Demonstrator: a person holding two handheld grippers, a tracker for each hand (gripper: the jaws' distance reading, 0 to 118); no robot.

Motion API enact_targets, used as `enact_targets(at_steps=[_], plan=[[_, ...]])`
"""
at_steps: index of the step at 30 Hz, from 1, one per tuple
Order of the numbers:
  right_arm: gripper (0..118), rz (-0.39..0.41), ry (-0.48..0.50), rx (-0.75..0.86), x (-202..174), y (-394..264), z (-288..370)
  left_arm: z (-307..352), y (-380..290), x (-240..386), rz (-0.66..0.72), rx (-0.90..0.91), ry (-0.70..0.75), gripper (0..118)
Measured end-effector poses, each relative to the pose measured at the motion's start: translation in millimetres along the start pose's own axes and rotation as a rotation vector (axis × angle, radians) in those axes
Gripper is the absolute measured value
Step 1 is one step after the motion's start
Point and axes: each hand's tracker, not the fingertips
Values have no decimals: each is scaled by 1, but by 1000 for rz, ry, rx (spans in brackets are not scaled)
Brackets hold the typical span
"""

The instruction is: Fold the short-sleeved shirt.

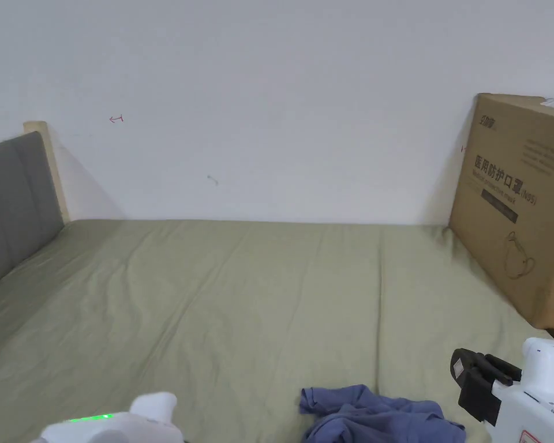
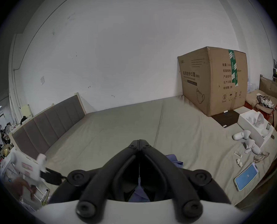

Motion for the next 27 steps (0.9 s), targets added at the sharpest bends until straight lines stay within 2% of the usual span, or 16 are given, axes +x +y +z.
enact_targets(at_steps=[1,3,4,5,9,12,13,14,16,17,20,21,22,23,25,27], plan=[[0,1,1,-8,1,-2,0,-14,-5,0,0,-24,25,17],[0,8,-5,-24,4,-4,-1,-42,-16,0,16,-56,53,78],[0,12,-10,-31,6,-5,-1,-51,-19,0,22,-70,50,99],[0,15,-16,-40,8,-6,-2,-61,-22,1,32,-72,41,103],[0,20,-48,-64,19,-7,-1,-90,-35,5,31,-165,66,102],[0,9,-70,-72,33,-5,-2,-101,-48,13,-52,-160,113,101],[0,-10,-77,-85,39,-4,-4,-99,-51,21,-100,-148,143,96],[0,-48,-82,-119,48,-3,-9,-93,-54,28,-165,-119,154,75],[0,-103,-74,-185,64,-7,-19,-79,-59,33,-235,-52,133,14],[0,-124,-63,-229,72,-12,-27,-74,-60,33,-226,-35,98,4],[3,-171,-71,-387,95,-32,-55,-54,-59,25,-125,14,24,4],[29,-190,-104,-462,101,-41,-67,-48,-59,23,-117,40,36,4],[71,-217,-130,-536,106,-49,-78,-42,-58,20,-107,61,35,4],[96,-245,-143,-637,113,-62,-91,-38,-53,14,-92,69,26,4],[96,-306,-142,-743,122,-86,-105,-29,-48,6,-54,93,16,4],[96,-326,-149,-798,128,-104,-119,-20,-44,0,-40,116,15,4]])
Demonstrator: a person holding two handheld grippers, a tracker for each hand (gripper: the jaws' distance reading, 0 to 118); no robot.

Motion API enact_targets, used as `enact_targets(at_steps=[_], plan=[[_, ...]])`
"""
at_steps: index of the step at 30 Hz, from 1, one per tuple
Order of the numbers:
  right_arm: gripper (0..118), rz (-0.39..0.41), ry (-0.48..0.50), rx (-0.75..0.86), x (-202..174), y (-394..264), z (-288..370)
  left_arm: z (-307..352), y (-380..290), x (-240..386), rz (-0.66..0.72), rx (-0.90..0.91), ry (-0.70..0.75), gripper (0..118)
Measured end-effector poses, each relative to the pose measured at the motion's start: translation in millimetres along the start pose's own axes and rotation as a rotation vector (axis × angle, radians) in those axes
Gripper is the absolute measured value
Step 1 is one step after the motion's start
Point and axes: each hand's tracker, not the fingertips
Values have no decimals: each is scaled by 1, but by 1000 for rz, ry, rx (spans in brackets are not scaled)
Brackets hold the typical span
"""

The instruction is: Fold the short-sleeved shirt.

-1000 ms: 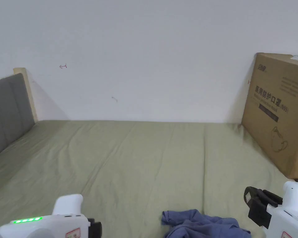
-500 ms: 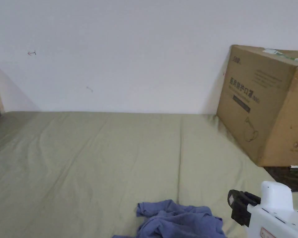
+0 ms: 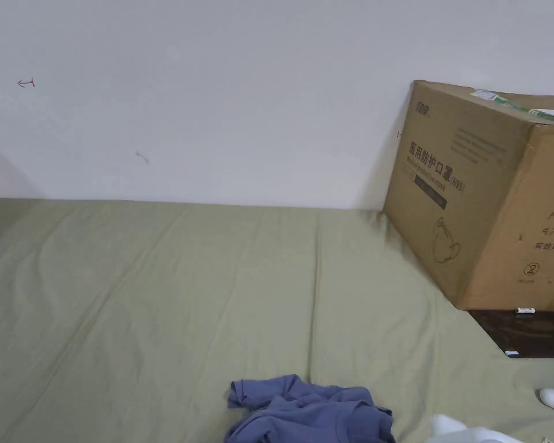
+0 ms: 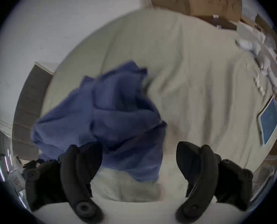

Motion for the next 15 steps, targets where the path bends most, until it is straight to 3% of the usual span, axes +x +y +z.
enact_targets(at_steps=[1,5,6,8,15], plan=[[91,-3,-19,-16,1,0,-8,3,2,-2,-2,9,9,4],[9,35,-17,-14,-3,-5,-18,10,8,-10,19,23,23,4],[6,85,-88,29,-6,-7,-14,12,9,-12,36,32,15,4],[4,136,-95,78,-9,-12,-1,18,11,-14,53,55,14,4],[3,121,84,249,17,0,82,68,47,-29,75,215,9,4]])
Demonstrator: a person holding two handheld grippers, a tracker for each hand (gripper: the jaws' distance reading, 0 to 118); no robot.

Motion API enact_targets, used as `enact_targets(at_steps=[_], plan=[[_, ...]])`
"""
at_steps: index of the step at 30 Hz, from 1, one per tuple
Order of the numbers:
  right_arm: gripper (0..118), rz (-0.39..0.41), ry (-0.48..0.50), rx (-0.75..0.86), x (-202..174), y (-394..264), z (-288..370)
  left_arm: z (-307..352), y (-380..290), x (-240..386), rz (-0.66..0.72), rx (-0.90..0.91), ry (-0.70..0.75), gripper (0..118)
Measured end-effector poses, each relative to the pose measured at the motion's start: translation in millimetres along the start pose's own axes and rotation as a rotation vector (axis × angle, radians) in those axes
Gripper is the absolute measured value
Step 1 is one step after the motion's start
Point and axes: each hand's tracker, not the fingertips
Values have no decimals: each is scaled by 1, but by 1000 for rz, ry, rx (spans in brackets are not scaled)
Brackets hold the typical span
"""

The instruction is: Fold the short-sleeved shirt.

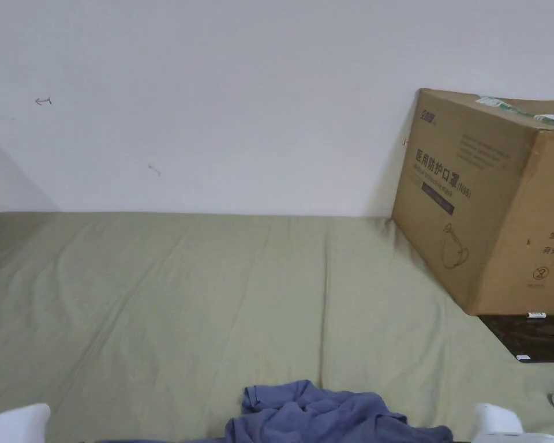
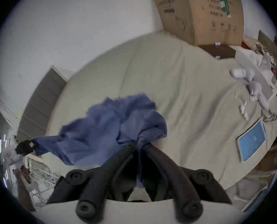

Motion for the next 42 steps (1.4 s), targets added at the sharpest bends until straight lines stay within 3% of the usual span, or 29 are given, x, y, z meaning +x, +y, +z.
enact_targets(at_steps=[7,8,17,20,26,35,39,42], plan=[[3,32,116,172,-7,69,91,64,90,-7,-35,193,-41,4],[3,39,123,192,-38,70,112,73,105,-6,-48,219,-47,4],[3,10,232,334,-88,163,178,132,186,26,-70,371,-86,4],[3,73,215,377,-106,191,181,111,214,15,-104,419,-66,4],[3,120,151,409,-136,244,163,83,251,15,-53,462,-51,4],[3,147,36,482,-163,315,114,22,298,35,-84,473,11,3],[3,178,6,538,-159,315,90,-3,303,24,-213,552,105,3],[3,169,-18,507,-136,289,53,-34,287,9,-191,442,105,3]])
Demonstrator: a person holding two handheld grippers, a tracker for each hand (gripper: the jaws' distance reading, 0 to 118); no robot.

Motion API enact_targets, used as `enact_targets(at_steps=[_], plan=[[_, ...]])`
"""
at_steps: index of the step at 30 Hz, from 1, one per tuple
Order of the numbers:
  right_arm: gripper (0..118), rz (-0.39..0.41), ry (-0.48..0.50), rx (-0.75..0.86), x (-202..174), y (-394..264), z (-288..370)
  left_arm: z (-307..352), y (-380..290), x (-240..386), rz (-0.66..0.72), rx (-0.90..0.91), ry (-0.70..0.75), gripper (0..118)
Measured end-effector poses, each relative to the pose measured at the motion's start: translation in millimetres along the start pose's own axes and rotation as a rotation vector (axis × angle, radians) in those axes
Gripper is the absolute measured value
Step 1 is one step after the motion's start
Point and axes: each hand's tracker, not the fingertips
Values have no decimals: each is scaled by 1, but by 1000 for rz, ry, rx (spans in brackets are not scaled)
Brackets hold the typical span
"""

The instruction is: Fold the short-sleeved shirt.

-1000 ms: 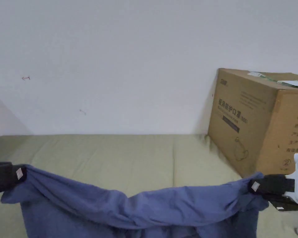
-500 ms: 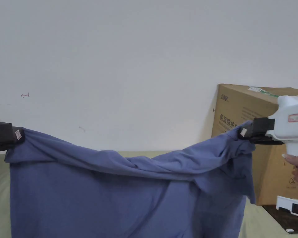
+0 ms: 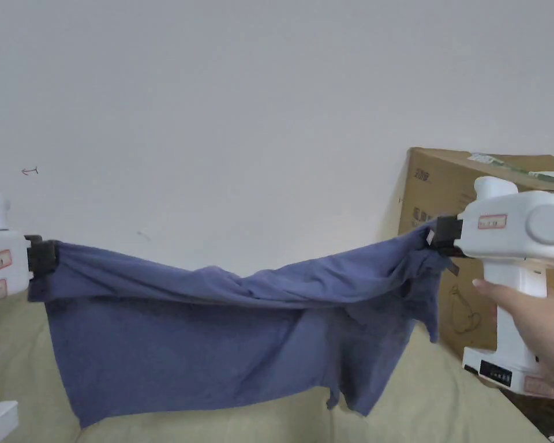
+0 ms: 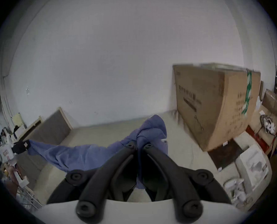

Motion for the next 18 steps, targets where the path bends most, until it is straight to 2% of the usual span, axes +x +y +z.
enact_targets(at_steps=[1,4,6,11,14,18], plan=[[3,0,-24,-54,7,-23,-9,-2,-19,1,13,-38,5,3],[3,-91,-33,-217,36,-118,-28,-12,-98,-15,55,-193,7,3],[3,-141,-69,-383,64,-190,-42,-15,-162,-26,63,-347,12,3],[3,-195,-129,-639,105,-326,-21,3,-278,-46,89,-626,46,3],[3,-294,-80,-654,122,-348,20,44,-305,-58,157,-673,32,3],[3,-225,-63,-649,134,-342,78,90,-314,-74,152,-671,28,3]])
